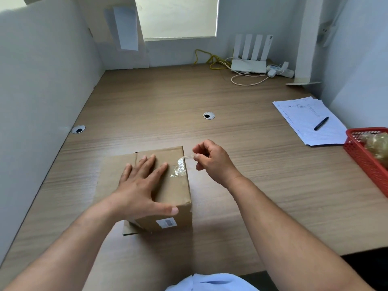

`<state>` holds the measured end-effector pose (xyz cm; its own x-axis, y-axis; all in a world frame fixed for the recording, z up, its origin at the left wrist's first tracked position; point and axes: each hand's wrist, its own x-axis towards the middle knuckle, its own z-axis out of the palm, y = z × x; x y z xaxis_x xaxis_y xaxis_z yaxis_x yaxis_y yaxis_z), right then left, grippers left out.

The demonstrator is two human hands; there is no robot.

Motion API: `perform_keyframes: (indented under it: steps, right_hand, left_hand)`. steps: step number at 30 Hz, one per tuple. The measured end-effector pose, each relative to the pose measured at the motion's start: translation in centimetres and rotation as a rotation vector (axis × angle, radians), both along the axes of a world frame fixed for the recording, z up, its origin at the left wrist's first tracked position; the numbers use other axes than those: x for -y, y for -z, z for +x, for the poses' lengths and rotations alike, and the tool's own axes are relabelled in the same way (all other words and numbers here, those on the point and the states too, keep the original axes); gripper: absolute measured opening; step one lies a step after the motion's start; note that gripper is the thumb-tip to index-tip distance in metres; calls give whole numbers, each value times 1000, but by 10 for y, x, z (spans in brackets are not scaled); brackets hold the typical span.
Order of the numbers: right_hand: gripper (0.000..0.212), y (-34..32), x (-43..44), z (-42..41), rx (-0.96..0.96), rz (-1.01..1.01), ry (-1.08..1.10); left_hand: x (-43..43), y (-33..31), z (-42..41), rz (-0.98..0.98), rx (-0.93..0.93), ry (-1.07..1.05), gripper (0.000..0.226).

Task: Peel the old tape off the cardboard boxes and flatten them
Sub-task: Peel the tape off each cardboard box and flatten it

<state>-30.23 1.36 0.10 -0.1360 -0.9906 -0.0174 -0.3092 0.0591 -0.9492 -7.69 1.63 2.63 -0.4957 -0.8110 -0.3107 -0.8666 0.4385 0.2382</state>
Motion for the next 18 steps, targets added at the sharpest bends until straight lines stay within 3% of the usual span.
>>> perform_keyframes:
  steps: [2, 6, 18]
  right_hand:
    - [23, 0, 1, 1, -4, -6, -11]
    - [27, -6, 1, 4, -58, -19, -23]
    - [28, -11, -20, -3, -87, -140, 17]
  left_hand:
    - [1, 4, 3, -74, 75, 43, 127]
    - [7, 11, -3, -183, 26, 13, 120]
    - [28, 19, -11, -204, -8, -69, 116]
